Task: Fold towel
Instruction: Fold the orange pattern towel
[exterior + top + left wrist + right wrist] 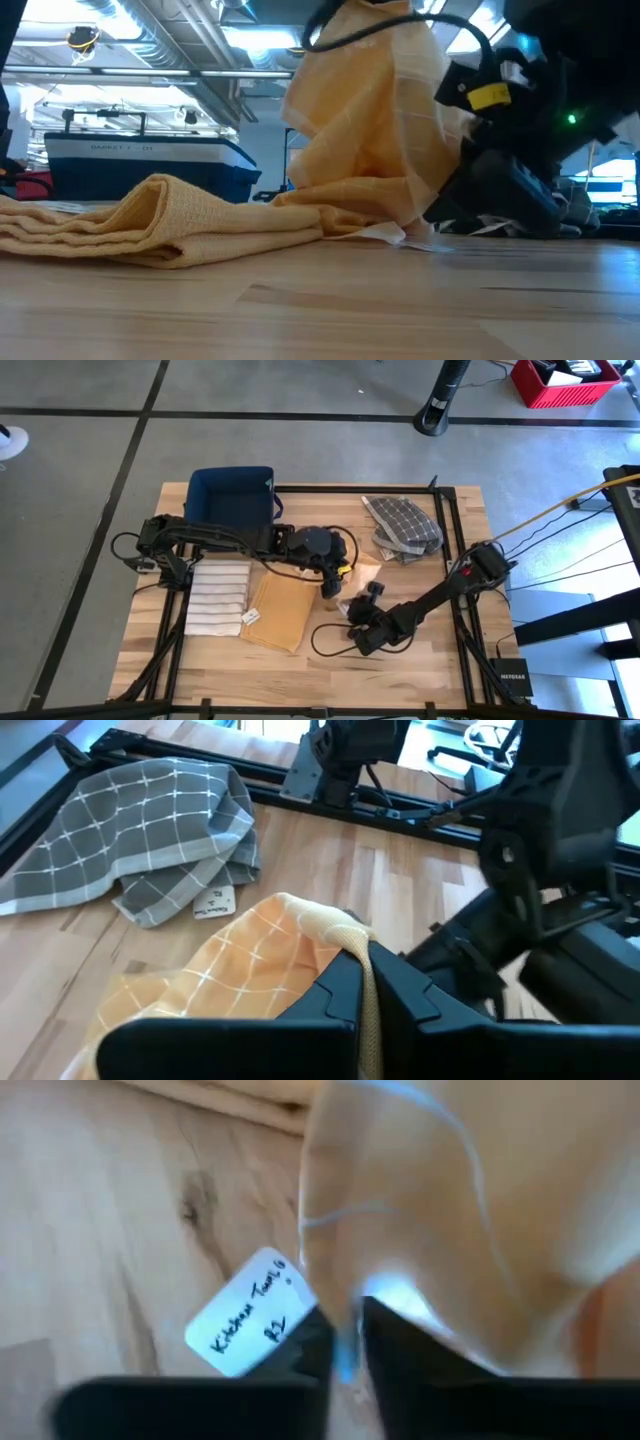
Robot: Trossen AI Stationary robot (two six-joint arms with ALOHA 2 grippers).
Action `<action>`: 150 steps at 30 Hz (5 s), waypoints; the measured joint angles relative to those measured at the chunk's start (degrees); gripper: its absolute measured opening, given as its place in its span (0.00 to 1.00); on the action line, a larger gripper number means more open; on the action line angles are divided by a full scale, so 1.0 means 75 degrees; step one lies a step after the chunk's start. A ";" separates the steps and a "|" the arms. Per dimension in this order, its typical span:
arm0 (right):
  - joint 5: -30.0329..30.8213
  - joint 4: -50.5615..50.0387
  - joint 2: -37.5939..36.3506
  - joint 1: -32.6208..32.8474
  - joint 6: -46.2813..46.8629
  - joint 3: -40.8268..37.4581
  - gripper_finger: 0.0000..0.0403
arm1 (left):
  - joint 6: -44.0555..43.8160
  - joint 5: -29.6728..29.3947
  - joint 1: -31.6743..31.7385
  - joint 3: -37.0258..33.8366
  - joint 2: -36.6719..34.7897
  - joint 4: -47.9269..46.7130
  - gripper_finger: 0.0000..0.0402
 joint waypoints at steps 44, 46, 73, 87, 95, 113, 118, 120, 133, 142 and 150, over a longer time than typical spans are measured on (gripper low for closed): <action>-0.0205 -0.5904 -0.1039 0.3850 0.6470 0.0778 0.01 | 0.0111 -0.3598 -0.2090 -0.1467 0.0210 -0.4327 0.31; -0.0168 -0.5894 -0.1039 0.3850 0.6455 0.0778 0.02 | 0.0803 -0.3978 -0.2008 -0.1907 0.0210 -0.4180 0.31; -0.0129 -0.5656 -0.1030 0.3850 0.6371 0.0778 0.02 | 0.0125 -0.0391 -0.2607 -0.2290 0.0182 -0.1103 0.31; -0.0142 -0.5599 -0.1030 0.3850 0.6374 0.0778 0.01 | -0.2000 -0.0805 -0.4323 -0.2361 0.0373 -0.1928 0.31; -0.0091 -0.5562 -0.1030 0.3850 0.6377 0.0778 0.01 | -0.1886 -0.3138 -0.5288 -0.2361 0.0443 -0.1898 0.31; -0.0012 -0.5475 -0.1030 0.3850 0.6246 0.0778 0.01 | -0.1789 -0.3632 -0.5389 -0.2304 0.0965 -0.1719 0.31; -0.0021 -0.5414 -0.1030 0.3850 0.6252 0.0778 0.02 | -0.1746 -0.3617 -0.5602 -0.2267 0.0950 -0.1682 0.31; -0.0021 -0.5383 -0.1030 0.3850 0.6252 0.0778 0.02 | -0.1926 -0.3597 -0.5630 -0.2431 0.0950 -0.1693 0.31; 0.0049 -0.5355 -0.1030 0.3850 0.6237 0.0778 0.03 | -0.0970 -0.3896 -0.5618 -0.2970 0.0956 -0.1155 0.31; 0.0052 -0.5354 -0.1030 0.3850 0.6228 0.0778 0.03 | -0.0581 -0.3692 -0.5657 -0.2970 0.1448 -0.0638 0.31; 0.0052 -0.5354 -0.1030 0.3850 0.6225 0.0780 0.03 | -0.0368 -0.4083 -0.5692 -0.2970 0.1679 -0.0603 0.31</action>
